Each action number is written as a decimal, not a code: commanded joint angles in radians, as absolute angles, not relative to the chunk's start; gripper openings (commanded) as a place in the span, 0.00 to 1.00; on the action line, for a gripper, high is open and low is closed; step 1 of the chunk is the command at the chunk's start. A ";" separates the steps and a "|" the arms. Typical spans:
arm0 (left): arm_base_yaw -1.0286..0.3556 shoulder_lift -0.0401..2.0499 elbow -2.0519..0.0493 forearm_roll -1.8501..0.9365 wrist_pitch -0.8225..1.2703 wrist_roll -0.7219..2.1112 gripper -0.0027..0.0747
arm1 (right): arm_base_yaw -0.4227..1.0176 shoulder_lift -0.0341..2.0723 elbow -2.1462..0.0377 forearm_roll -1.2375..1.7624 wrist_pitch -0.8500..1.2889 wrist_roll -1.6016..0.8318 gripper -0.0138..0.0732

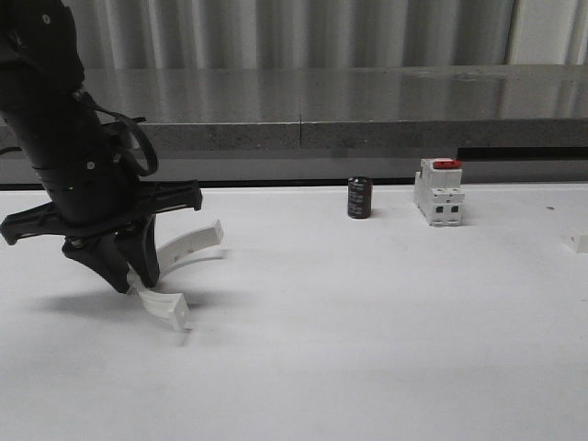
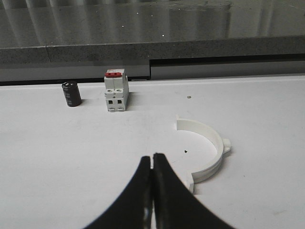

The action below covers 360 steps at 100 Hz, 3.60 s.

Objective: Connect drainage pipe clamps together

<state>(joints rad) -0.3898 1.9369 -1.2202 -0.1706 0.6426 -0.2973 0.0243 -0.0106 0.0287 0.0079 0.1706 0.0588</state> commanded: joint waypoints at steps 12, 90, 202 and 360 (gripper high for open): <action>-0.398 1.895 -1.244 -0.177 0.626 -0.309 0.37 | 0.025 -0.030 0.009 0.000 0.089 0.049 0.08; -0.377 1.534 -1.146 0.045 0.459 -0.299 0.71 | 0.025 -0.030 0.009 0.000 0.089 0.049 0.08; -0.218 0.367 -0.407 0.186 0.338 -0.298 0.01 | 0.025 -0.016 -0.105 0.113 0.057 0.084 0.08; -0.218 0.367 -0.407 0.186 0.338 -0.298 0.01 | -0.123 1.379 -1.105 0.149 0.749 -0.069 0.71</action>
<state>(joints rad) -0.2224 0.3637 -0.3776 0.1823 0.4059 -0.2978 -0.0739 1.3338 -1.0485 0.1456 0.8048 -0.0228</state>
